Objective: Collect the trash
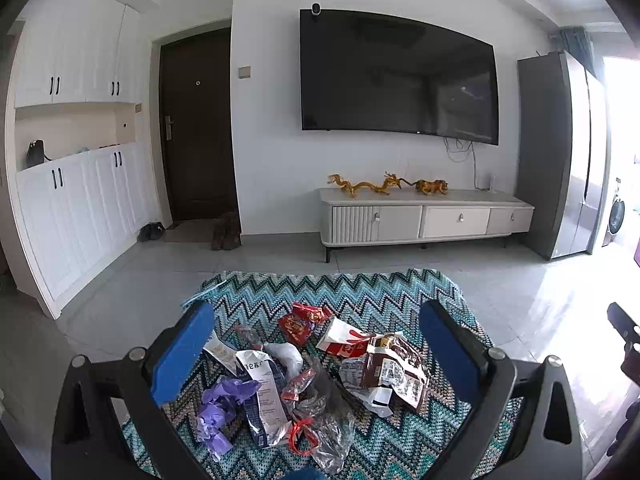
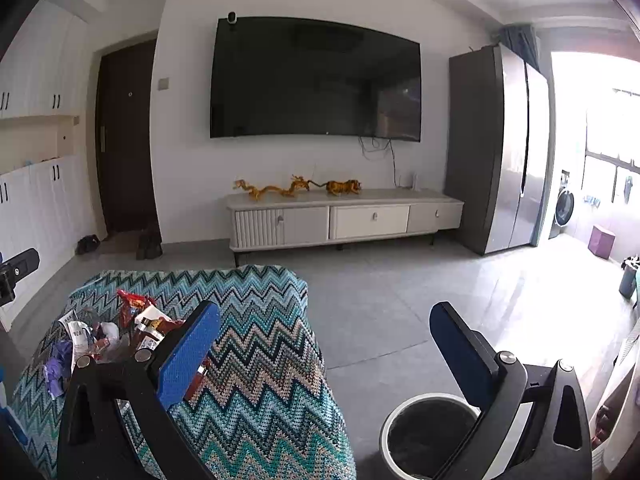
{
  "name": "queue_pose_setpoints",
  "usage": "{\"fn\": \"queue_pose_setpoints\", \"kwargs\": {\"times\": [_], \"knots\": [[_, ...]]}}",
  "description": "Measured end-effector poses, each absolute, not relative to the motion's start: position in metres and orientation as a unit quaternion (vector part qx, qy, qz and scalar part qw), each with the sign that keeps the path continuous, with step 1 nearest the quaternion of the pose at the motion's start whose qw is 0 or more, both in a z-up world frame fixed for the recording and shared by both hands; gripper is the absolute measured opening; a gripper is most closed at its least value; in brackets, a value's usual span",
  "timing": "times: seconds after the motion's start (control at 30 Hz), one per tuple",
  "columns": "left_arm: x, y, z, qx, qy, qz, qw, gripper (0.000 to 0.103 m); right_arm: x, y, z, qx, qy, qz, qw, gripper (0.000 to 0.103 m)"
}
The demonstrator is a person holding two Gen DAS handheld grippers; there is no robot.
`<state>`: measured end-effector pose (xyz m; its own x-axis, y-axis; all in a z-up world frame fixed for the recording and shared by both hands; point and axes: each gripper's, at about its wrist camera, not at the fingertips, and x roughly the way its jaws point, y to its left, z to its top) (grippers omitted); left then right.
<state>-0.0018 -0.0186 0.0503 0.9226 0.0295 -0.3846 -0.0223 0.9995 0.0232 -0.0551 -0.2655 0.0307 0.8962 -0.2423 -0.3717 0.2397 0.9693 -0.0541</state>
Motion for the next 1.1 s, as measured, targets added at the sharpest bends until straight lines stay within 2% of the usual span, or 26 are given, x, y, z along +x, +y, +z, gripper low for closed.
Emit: {"fn": "queue_pose_setpoints", "kwargs": {"times": [0.4, 1.1], "knots": [[-0.02, -0.02, 0.066, 0.005, 0.182, -0.026, 0.983, 0.103, -0.069, -0.267, 0.05, -0.008, 0.153, -0.118, 0.981, 0.103], [0.016, 0.019, 0.065, -0.018, 0.183, 0.007, 0.983, 0.103, -0.033, -0.261, 0.047, -0.023, 0.132, -0.09, 0.987, 0.103]]}}
